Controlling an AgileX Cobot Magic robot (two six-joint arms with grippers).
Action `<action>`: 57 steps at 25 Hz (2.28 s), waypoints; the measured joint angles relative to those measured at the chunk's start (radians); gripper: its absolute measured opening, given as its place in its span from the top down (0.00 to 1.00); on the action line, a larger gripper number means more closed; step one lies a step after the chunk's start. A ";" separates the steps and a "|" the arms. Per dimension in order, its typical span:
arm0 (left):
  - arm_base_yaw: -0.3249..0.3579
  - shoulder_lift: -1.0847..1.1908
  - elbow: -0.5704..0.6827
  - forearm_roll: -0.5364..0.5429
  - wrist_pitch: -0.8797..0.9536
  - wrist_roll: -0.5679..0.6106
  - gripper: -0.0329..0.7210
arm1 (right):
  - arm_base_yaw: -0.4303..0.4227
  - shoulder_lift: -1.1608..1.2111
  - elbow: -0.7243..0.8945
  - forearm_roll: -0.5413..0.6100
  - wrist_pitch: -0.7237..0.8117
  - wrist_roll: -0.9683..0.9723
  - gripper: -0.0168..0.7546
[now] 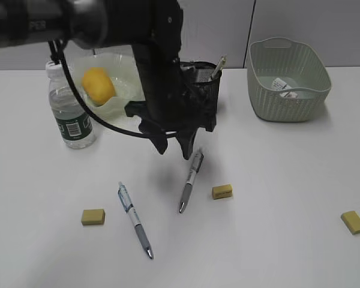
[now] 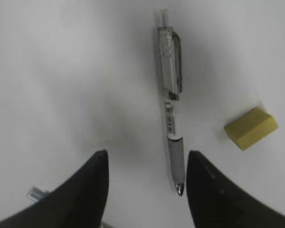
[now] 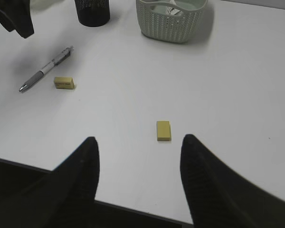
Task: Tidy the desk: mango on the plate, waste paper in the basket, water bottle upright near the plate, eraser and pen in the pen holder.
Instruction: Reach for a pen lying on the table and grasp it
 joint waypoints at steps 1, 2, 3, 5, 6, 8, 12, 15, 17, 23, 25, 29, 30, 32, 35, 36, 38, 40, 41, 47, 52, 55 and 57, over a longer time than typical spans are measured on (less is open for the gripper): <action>-0.006 0.019 -0.011 0.003 0.000 0.000 0.42 | 0.000 0.000 0.000 0.000 0.000 0.000 0.41; -0.012 0.038 -0.018 0.013 0.000 0.000 0.42 | 0.000 0.000 0.000 0.000 -0.001 0.000 0.41; -0.017 0.051 -0.026 0.023 0.000 0.000 0.42 | 0.000 0.000 0.000 0.000 -0.001 0.000 0.41; -0.028 0.076 -0.028 0.034 0.000 0.000 0.42 | 0.000 0.000 0.000 0.000 -0.001 0.000 0.41; -0.031 0.084 -0.028 0.035 0.001 0.000 0.42 | 0.000 0.000 0.000 0.000 -0.001 0.000 0.41; -0.037 0.100 -0.028 0.037 0.001 0.000 0.42 | 0.000 0.000 0.000 0.000 -0.001 0.000 0.41; -0.045 0.110 -0.029 0.040 -0.013 0.000 0.42 | 0.000 0.000 0.000 0.000 -0.002 0.000 0.41; -0.050 0.114 -0.030 0.040 -0.037 0.000 0.42 | 0.000 0.000 0.000 0.000 -0.002 0.000 0.41; -0.055 0.124 -0.033 0.045 -0.042 0.000 0.42 | 0.000 0.000 0.000 0.000 -0.002 0.000 0.41; -0.086 0.154 -0.035 0.102 -0.052 -0.038 0.42 | 0.000 0.000 0.000 0.000 -0.003 0.000 0.41; -0.093 0.158 -0.035 0.102 -0.067 -0.051 0.42 | 0.000 0.000 0.000 0.000 -0.003 0.000 0.41; -0.094 0.158 -0.035 0.108 -0.087 -0.054 0.42 | 0.000 0.000 0.000 0.000 -0.003 0.001 0.41; -0.094 0.158 -0.035 0.111 -0.090 -0.055 0.43 | 0.000 0.000 0.000 0.000 -0.003 0.001 0.41; -0.094 0.158 -0.035 0.114 -0.098 -0.055 0.45 | 0.000 0.000 0.000 0.000 -0.004 0.001 0.41; -0.094 0.158 -0.035 0.114 -0.108 -0.056 0.47 | 0.000 0.000 0.000 0.000 -0.004 0.001 0.41; -0.094 0.158 -0.035 0.114 -0.113 -0.055 0.47 | 0.000 0.000 0.000 0.000 -0.004 0.001 0.41; -0.094 0.158 -0.035 0.114 -0.116 -0.053 0.47 | 0.000 0.000 0.000 0.000 -0.004 0.001 0.41; -0.094 0.160 -0.035 0.114 -0.116 -0.045 0.49 | 0.000 0.000 0.000 0.000 -0.004 0.001 0.41; -0.094 0.164 -0.035 0.113 -0.113 -0.042 0.50 | 0.000 0.000 0.000 0.000 -0.004 0.001 0.41; -0.094 0.171 -0.038 0.122 -0.097 -0.018 0.64 | 0.000 0.000 0.000 0.000 -0.004 0.001 0.41; -0.090 0.172 -0.039 0.136 -0.091 -0.002 0.82 | 0.000 0.000 0.000 0.000 -0.004 0.001 0.41; -0.090 0.172 -0.040 0.137 -0.088 0.001 0.82 | 0.000 0.000 0.000 0.000 -0.004 0.001 0.41; -0.090 0.172 -0.040 0.137 -0.083 0.002 0.82 | 0.000 0.000 0.000 0.000 -0.004 0.001 0.41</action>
